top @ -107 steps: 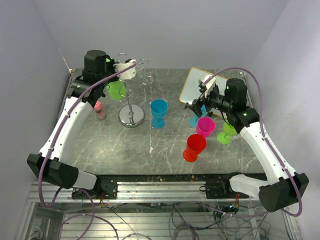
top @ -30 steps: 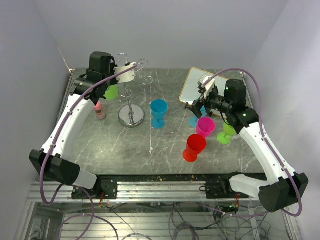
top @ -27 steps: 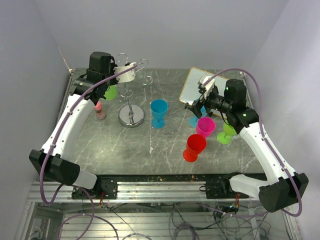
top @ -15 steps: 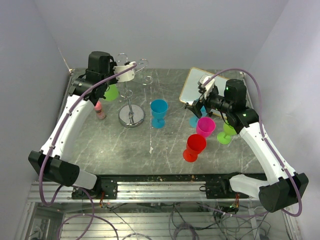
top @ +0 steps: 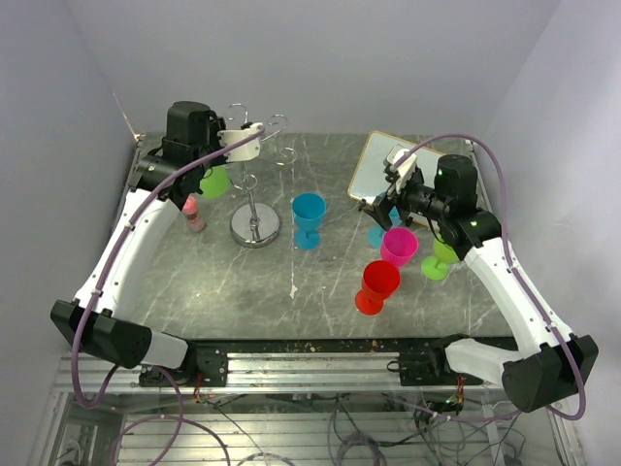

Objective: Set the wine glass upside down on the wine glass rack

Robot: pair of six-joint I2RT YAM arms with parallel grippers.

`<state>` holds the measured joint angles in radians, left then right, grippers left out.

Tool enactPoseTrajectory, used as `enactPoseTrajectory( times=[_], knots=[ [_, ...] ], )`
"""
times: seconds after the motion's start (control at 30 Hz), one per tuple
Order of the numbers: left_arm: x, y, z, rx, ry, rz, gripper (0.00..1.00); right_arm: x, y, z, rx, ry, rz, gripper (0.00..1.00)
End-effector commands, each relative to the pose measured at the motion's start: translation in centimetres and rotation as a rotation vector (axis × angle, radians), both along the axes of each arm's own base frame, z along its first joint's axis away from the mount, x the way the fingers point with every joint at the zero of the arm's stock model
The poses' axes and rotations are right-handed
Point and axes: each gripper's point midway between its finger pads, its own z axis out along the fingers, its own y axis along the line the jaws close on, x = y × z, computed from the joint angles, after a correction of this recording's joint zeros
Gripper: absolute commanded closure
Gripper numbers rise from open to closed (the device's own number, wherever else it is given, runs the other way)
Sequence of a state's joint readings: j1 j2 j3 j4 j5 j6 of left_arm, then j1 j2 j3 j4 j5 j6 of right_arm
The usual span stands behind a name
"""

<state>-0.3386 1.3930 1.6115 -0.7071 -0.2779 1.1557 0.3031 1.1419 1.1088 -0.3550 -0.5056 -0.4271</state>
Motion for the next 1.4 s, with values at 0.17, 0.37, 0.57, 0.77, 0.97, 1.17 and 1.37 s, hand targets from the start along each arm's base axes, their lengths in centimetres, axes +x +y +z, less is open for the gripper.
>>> enactPoseTrajectory(
  times=[0.17, 0.37, 0.57, 0.77, 0.97, 1.17, 1.37],
  knots=[
    [-1.2, -1.1, -1.0, 0.005, 0.082, -0.063, 0.43, 0.1, -0.1, 0.3, 0.005, -0.026, 0.006, 0.07],
    [-1.7, -1.3, -0.8, 0.007, 0.11, -0.088, 0.42, 0.2, 0.0, 0.2, 0.005, -0.023, 0.009, 0.07],
    [-1.7, -1.4, -0.4, 0.002, 0.106, -0.088, 0.41, 0.2, 0.0, 0.1, 0.004, -0.022, 0.009, 0.07],
    [-1.8, -1.9, 0.6, -0.043, 0.086, -0.105, 0.42, 0.2, -0.1, 0.2, 0.006, -0.021, 0.009, 0.07],
    [-1.6, -2.5, 3.1, -0.125, -0.012, -0.108, 0.4, 0.3, -0.1, 0.0, 0.006, -0.017, 0.007, 0.06],
    [-1.2, -2.6, 6.7, -0.249, -0.167, -0.075, 0.38, 0.6, -0.2, -0.4, 0.005, -0.001, -0.002, 0.06],
    [-1.5, -2.0, 10.3, -0.412, -0.321, -0.012, 0.35, 0.8, 0.3, -0.2, 0.026, 0.02, 0.005, 0.06]
  ],
)
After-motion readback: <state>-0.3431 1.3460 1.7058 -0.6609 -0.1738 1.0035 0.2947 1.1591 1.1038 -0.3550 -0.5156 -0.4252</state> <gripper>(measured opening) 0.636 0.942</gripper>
